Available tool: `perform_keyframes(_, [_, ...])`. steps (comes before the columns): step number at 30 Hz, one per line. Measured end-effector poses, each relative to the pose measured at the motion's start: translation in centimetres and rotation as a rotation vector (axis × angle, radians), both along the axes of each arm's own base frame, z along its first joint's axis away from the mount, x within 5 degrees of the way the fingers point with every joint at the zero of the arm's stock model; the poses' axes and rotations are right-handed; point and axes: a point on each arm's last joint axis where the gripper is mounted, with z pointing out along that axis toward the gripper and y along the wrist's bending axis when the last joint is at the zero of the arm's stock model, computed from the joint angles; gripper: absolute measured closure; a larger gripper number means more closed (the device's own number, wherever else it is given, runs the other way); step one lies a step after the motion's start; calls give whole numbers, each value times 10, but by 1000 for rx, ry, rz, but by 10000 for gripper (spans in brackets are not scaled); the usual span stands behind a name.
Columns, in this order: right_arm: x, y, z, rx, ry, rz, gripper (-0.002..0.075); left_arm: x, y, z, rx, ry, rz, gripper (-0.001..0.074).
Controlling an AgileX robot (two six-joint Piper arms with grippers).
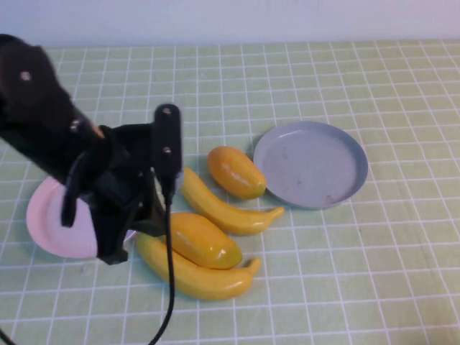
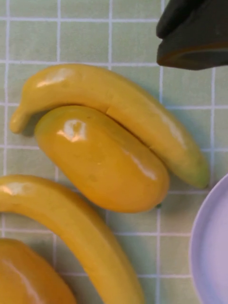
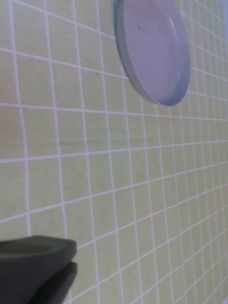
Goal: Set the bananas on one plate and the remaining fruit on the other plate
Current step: Put one type of fruit in the left plate
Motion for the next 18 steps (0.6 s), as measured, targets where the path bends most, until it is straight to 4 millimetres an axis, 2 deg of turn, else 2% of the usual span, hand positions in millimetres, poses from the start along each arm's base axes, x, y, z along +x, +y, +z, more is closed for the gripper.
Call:
perform_keyframes(2, [0,0,0,0,0,0,741,9,-14,-5,52,-4,-63,717])
perform_keyframes(4, [0,0,0,0,0,0,742,18,-28,-13,102,-8,-113,662])
perform_keyframes(6, [0,0,0,0,0,0,742,25,-39,-24,125,2,-139,562])
perform_keyframes(10, [0,0,0,0,0,0,741,37,-55,-42,139,-29,-162,255])
perform_keyframes(12, [0,0,0,0,0,0,741,42,-60,-52,146,-57,-194,150])
perform_keyframes(14, [0,0,0,0,0,0,741,46,-66,-59,150,-91,-251,97])
perform_keyframes(18, [0,0,0,0,0,0,741,51,-69,-67,155,-126,-310,71])
